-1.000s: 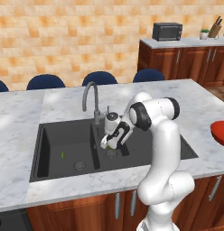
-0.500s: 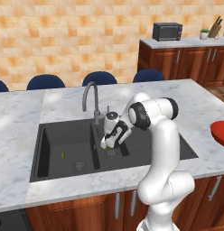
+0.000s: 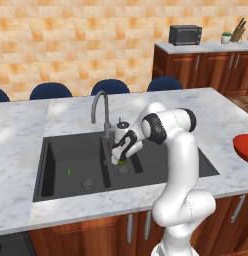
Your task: Remove the lemon wedge and lime from the sink. Then move the bowl and cup from the counter to the sink for washing.
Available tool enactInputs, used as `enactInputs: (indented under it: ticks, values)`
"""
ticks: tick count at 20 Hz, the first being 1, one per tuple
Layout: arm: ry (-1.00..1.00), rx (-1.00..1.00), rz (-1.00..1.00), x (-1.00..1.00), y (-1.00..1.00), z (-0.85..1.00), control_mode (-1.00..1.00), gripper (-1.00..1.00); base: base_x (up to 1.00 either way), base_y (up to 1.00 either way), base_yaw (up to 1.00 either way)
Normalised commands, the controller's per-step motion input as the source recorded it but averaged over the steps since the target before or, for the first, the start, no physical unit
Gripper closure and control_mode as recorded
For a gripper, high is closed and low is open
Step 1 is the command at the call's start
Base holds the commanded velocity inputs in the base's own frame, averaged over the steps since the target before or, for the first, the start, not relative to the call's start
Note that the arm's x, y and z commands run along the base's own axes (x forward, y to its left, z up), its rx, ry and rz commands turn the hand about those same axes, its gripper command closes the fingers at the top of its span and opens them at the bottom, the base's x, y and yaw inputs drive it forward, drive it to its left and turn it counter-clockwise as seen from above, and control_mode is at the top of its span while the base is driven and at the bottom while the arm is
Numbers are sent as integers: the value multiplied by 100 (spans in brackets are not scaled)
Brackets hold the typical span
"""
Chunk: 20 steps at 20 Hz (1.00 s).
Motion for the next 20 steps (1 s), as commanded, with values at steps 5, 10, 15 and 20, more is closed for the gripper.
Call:
enactInputs:
  ticks: [5, 10, 15, 20]
  values:
    - [5, 0, -13, -9, 26, -19, -100, -100, 0, 0, 0]
    - [3, 0, -9, 0, 29, -34, -100, -100, 0, 0, 0]
    - [8, 4, -4, -11, 28, -29, -100, -100, 0, 0, 0]
    - [6, 8, -1, -18, 25, -21, -100, -100, 0, 0, 0]
